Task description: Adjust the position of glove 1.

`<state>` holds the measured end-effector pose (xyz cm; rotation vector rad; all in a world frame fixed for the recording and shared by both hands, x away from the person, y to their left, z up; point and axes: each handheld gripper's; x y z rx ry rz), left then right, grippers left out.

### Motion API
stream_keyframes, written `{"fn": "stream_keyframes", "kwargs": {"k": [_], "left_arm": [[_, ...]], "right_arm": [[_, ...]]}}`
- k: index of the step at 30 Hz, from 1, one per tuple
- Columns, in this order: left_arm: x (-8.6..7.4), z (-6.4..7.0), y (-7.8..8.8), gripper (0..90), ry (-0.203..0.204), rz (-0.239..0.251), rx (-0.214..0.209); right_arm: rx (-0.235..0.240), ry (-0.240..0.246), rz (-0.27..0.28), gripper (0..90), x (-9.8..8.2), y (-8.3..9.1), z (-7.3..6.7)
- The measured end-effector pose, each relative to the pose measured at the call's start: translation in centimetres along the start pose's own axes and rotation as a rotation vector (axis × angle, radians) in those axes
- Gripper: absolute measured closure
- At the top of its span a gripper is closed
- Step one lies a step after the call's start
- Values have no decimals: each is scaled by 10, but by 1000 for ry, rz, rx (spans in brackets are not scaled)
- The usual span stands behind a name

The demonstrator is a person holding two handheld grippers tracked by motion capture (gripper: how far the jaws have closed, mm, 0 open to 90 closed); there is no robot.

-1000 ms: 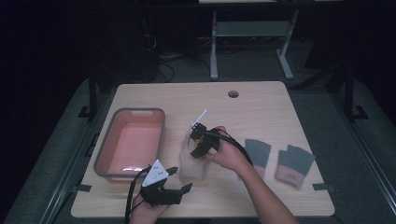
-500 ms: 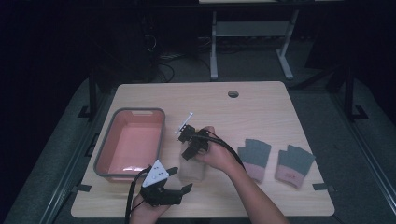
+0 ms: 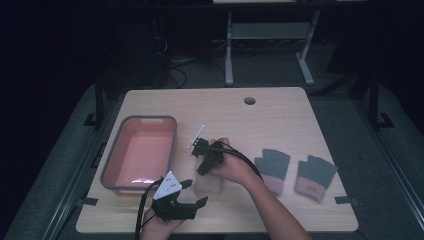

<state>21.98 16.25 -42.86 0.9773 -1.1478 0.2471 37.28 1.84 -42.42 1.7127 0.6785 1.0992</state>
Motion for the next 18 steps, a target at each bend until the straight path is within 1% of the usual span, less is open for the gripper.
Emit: {"fn": "stream_keyframes", "kwargs": {"k": [2, 5, 6, 7, 9, 12, 13, 14, 16, 18], "left_arm": [[1, 1, -1, 232, 9, -2, -5], [2, 2, -2, 232, 4, -8, -9], [2, 3, -3, 232, 8, -15, -13], [3, 4, -5, 232, 10, -14, -16], [3, 6, -7, 232, 3, -23, -20], [5, 9, -12, 234, 2, -31, -28], [6, 10, -14, 236, 5, -32, -30], [7, 10, -16, 236, 3, -41, -29], [9, 10, -20, 237, 8, -50, -30], [12, 9, -23, 237, 19, -65, -37]], "right_arm": [[6, -1, -4, 355, -4, 2, 1], [9, -13, -3, 355, -11, 5, 3], [9, -17, -2, 356, -13, 6, 4], [9, -21, 0, 356, -19, 9, 6], [10, -25, 0, 357, -21, 10, 6], [10, -38, 3, 356, -29, 13, 9], [11, -45, 18, 356, -33, 15, 9], [11, -45, 18, 356, -33, 15, 9], [8, -46, 56, 354, -36, 21, 9], [22, -72, 106, 350, -42, 28, 9]]}}
Point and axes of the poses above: each handheld gripper's, and its own axes: y roughly backward along the jaws, x roughly out of its top, z roughly to its right, and after that the axes turned 10 degrees about x, right-handed
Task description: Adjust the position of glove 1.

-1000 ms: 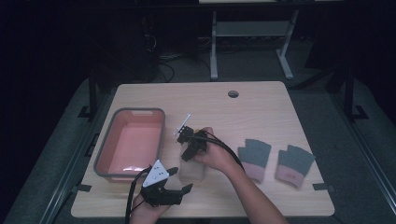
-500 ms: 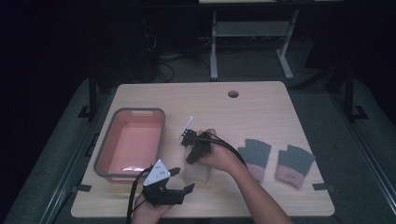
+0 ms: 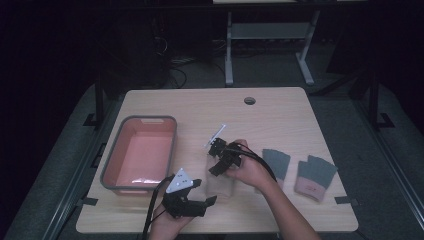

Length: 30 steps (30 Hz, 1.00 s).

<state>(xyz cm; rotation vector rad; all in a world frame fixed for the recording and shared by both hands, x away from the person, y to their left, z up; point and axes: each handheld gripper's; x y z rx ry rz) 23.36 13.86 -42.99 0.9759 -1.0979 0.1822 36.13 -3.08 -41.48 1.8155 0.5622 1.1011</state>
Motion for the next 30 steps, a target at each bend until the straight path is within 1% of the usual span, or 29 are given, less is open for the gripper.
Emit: {"fn": "stream_keyframes", "kwargs": {"k": [1, 3, 4, 5, 6, 7, 8, 9, 10, 12, 13, 14, 16, 18, 19, 20, 22, 24, 25, 27, 30], "left_arm": [[2, -1, -2, 237, 0, -13, 4], [6, -2, -6, 237, 16, -33, 4], [7, -3, -7, 239, 20, -38, 4], [10, -4, -9, 241, 28, -44, 7], [11, -5, -11, 245, 35, -49, 11], [14, -6, -13, 251, 51, -58, 19], [15, -6, -15, 256, 76, -55, 24], [16, -8, -17, 258, 81, -70, 31], [17, -9, -19, 260, 97, -75, 33], [17, -10, -24, 279, 126, -85, 64], [17, -11, -26, 278, 135, -92, 67], [16, -11, -29, 279, 157, -92, 65], [16, -12, -34, 286, 161, -111, 78], [16, -14, -38, 312, 176, -121, 77], [16, -16, -39, 327, 186, -122, 85], [15, -17, -41, 330, 201, -123, 84], [15, -21, -44, 345, 222, -139, 93], [14, -25, -47, 355, 249, -155, 85], [14, -26, -49, 356, 265, -162, 91], [13, -28, -52, 370, 270, -175, 91], [10, -30, -57, 379, 267, -208, 94]], "right_arm": [[9, -24, 16, 339, -4, 5, 1], [7, -73, 47, 337, -11, 13, 2], [19, -98, 74, 337, -16, 17, 3], [25, -116, 91, 337, -20, 20, 3], [25, -146, 105, 337, -25, 25, 3], [22, -160, 116, 337, -29, 27, 3], [21, -186, 131, 337, -34, 30, 2], [10, -206, 139, 337, -38, 31, 2], [14, -230, 155, 338, -44, 32, 2], [13, -269, 180, 342, -53, 34, 1], [17, -285, 190, 343, -56, 34, 1], [26, -307, 203, 344, -60, 34, 0], [34, -340, 224, 343, -67, 32, 0], [52, -376, 235, 342, -74, 28, 0], [64, -395, 242, 342, -76, 26, 0], [78, -408, 250, 342, -79, 25, 1], [87, -438, 264, 343, -83, 21, 2], [101, -466, 271, 354, -86, 18, 4], [106, -482, 275, 356, -88, 16, 5], [132, -514, 287, 367, -91, 13, 6], [154, -556, 307, 375, -94, 9, 10]]}}
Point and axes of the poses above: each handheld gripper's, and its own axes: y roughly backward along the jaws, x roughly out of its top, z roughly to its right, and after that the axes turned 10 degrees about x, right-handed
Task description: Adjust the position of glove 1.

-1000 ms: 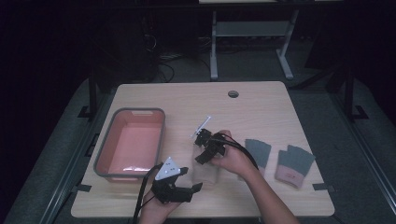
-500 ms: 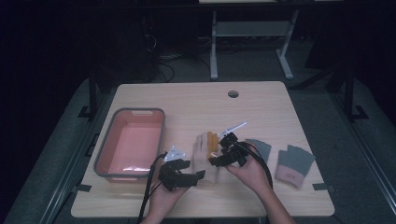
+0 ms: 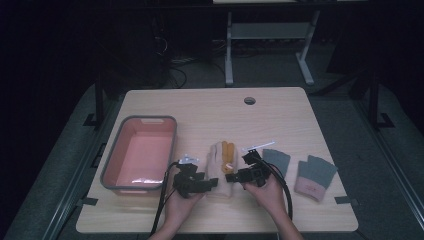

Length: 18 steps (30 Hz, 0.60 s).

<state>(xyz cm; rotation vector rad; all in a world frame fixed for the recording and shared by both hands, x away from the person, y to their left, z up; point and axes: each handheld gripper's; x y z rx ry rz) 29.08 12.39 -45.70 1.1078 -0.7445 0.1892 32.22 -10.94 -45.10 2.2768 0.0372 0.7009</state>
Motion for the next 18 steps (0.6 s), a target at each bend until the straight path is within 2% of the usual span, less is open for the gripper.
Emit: {"fn": "stream_keyframes", "kwargs": {"k": [4, 7, 9, 13, 18], "left_arm": [[-1, 0, -3, 404, 2, -13, -4], [0, -2, -6, 427, 12, -23, -20], [0, -4, -7, 442, 40, -31, -44], [0, -10, -8, 490, 73, -44, -103], [1, -13, -12, 560, 98, -62, -153]], "right_arm": [[15, -42, 15, 392, -2, -6, 3], [13, -72, 53, 421, -5, -7, 2], [12, -83, 79, 459, -8, -8, 1], [40, -105, 96, 516, -12, -11, -1], [45, -115, 109, 592, -13, -16, -2]]}}
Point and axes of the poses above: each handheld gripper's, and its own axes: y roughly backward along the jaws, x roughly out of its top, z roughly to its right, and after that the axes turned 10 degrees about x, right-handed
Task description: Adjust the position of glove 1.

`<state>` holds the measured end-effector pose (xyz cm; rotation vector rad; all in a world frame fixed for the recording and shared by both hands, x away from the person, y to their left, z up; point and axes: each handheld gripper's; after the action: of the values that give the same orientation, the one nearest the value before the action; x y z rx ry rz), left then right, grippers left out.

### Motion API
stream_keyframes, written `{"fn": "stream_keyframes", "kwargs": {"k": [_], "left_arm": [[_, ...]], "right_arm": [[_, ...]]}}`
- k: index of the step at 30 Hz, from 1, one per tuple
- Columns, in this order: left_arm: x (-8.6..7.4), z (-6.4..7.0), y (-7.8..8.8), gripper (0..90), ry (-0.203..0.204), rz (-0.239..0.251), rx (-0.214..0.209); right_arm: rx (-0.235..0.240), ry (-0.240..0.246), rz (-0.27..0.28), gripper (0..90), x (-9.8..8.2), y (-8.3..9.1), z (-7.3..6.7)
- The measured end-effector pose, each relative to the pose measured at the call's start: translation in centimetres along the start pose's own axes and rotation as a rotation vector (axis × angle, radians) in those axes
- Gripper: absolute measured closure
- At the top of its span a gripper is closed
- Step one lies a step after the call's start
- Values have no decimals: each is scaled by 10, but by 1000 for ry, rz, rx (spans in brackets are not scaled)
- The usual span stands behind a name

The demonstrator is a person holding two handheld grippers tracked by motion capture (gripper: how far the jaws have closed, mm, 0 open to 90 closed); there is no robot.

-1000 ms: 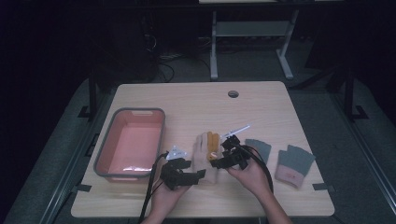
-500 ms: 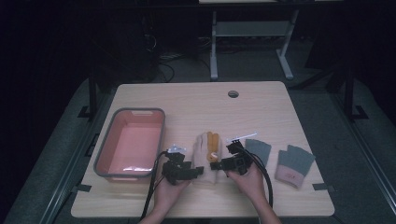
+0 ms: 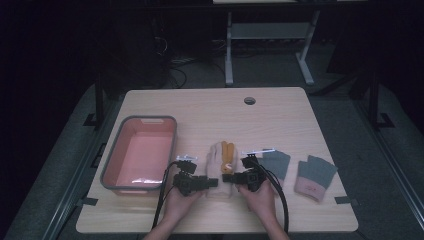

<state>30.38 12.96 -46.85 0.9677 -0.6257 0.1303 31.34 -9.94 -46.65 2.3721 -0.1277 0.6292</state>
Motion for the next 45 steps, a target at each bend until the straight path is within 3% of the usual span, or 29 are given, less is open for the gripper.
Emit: {"fn": "stream_keyframes", "kwargs": {"k": [8, 9, 13, 18, 21, 29, 40, 45], "left_arm": [[4, -1, -5, 626, 21, -17, -22], [4, -2, -6, 631, 42, -18, -31], [6, -3, -7, 656, 65, -22, -43], [6, -5, -7, 685, 65, -18, -58], [7, -6, -7, 697, 83, -17, -86], [11, -3, -3, 712, 62, 0, -99], [18, 3, 6, 720, 28, 15, -115], [23, 4, 12, 723, 37, 25, -128]], "right_arm": [[55, -36, -9, 672, 2, -4, 5], [57, -33, -10, 681, 3, -4, 6], [52, -52, -18, 735, 5, -7, 5], [46, -39, -43, 786, 9, -7, 3], [50, 1, -43, 794, 10, -5, 4], [46, 14, -61, 809, 14, -1, -1], [77, 12, -41, 817, 15, 8, -3], [82, 21, -36, 819, 19, 13, -8]]}}
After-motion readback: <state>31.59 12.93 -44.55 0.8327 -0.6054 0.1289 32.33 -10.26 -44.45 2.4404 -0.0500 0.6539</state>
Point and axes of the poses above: each handheld gripper's, and its own axes: y roughly backward along the jaws, x roughly out of its top, z roughly to its right, and after that the axes turned 10 degrees about x, right-handed
